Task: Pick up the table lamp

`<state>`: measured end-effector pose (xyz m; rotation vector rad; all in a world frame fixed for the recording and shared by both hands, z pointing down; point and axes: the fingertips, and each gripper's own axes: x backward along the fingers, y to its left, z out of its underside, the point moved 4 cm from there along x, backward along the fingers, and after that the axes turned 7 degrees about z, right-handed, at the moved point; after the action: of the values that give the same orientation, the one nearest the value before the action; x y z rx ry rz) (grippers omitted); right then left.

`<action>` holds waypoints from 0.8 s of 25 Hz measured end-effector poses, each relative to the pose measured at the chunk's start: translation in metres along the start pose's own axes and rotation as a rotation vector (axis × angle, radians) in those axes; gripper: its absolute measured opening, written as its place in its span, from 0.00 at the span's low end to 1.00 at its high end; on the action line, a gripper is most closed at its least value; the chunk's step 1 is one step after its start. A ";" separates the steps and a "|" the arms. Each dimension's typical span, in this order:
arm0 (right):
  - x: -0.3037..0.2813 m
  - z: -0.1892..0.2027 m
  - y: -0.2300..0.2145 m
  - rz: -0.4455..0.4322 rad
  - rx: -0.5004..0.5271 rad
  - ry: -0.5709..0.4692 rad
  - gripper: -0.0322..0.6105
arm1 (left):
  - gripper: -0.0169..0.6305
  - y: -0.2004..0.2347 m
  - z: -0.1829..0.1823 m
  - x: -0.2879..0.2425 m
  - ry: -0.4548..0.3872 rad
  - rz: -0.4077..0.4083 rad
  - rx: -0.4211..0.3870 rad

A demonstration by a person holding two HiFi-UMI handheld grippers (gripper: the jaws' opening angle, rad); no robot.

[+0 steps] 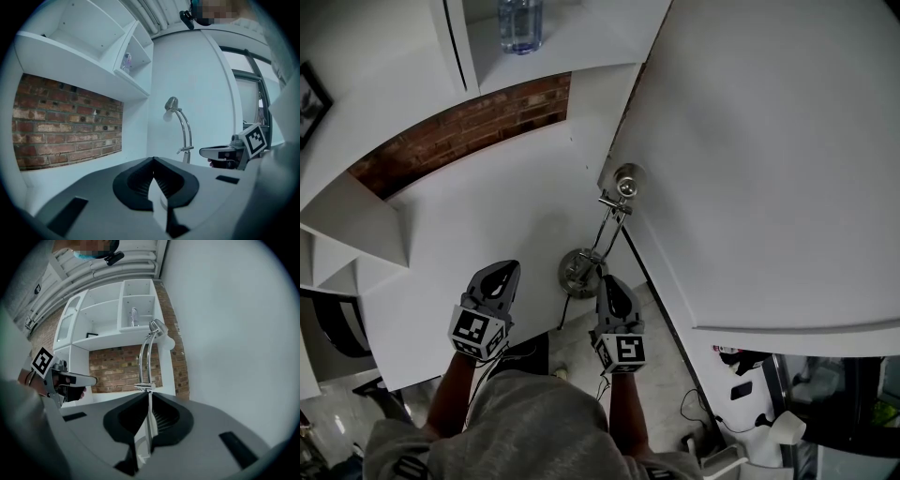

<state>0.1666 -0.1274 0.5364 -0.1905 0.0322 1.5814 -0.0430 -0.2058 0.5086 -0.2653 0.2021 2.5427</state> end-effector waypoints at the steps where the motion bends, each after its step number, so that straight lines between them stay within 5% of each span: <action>1: -0.002 0.001 0.000 -0.001 0.005 -0.003 0.09 | 0.03 0.001 0.001 0.001 0.003 -0.001 0.003; 10: -0.021 0.008 0.001 -0.021 0.026 0.005 0.09 | 0.03 0.014 0.012 0.005 0.027 -0.027 0.020; 13: -0.027 0.008 0.007 -0.059 0.012 0.010 0.22 | 0.03 0.018 0.014 0.007 0.034 -0.032 0.023; 20: -0.042 0.018 0.010 -0.081 0.020 0.024 0.28 | 0.03 0.024 0.017 0.005 0.041 -0.047 0.032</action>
<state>0.1556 -0.1669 0.5589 -0.1935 0.0581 1.4974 -0.0627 -0.2193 0.5259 -0.3058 0.2491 2.4869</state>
